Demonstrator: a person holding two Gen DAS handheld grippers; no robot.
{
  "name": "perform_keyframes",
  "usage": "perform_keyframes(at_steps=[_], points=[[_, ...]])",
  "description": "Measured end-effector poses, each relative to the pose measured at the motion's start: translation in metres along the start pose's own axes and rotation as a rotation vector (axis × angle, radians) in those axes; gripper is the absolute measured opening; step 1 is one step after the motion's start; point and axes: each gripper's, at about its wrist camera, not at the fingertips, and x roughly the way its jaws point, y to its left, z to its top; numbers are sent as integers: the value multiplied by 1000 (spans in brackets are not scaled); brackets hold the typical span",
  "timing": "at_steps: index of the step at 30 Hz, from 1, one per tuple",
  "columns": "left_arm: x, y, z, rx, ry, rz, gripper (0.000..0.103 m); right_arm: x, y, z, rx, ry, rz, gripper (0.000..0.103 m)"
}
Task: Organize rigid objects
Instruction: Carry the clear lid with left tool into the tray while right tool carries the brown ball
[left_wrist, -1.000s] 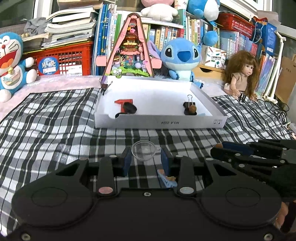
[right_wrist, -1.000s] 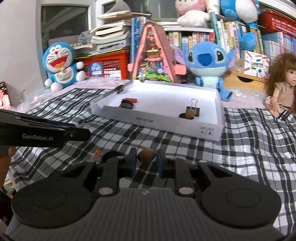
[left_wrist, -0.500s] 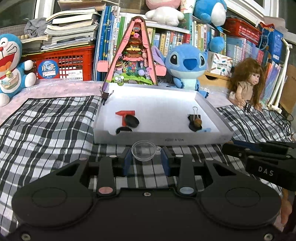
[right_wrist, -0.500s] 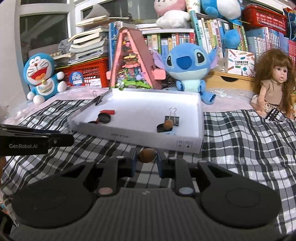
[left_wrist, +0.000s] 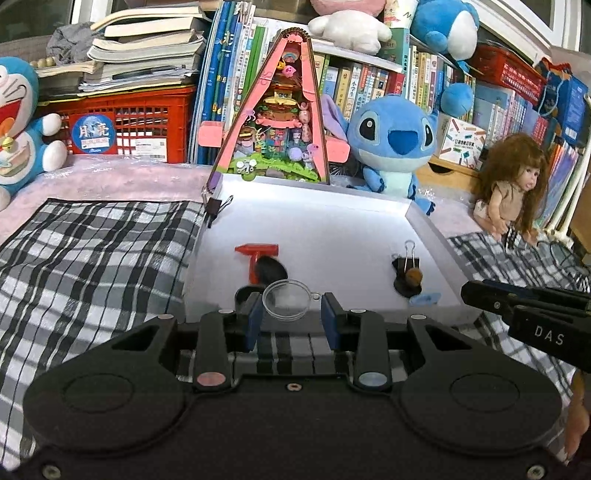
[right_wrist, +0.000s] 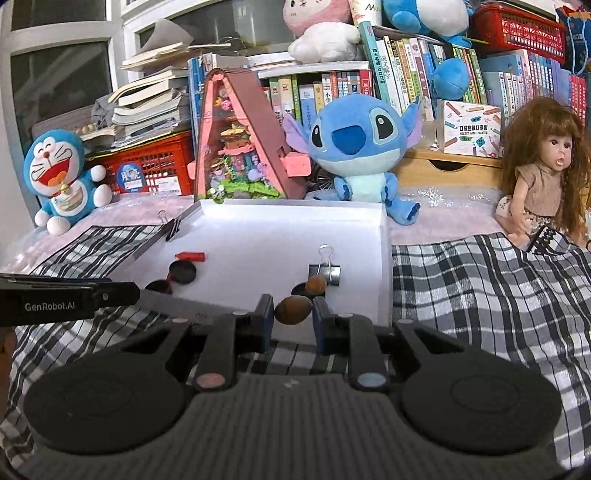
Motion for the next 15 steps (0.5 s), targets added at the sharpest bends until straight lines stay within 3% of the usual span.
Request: perform_keyframes(at_steps=[15], points=[[51, 5, 56, -49, 52, 8, 32, 37, -22, 54, 109, 35, -2, 27]])
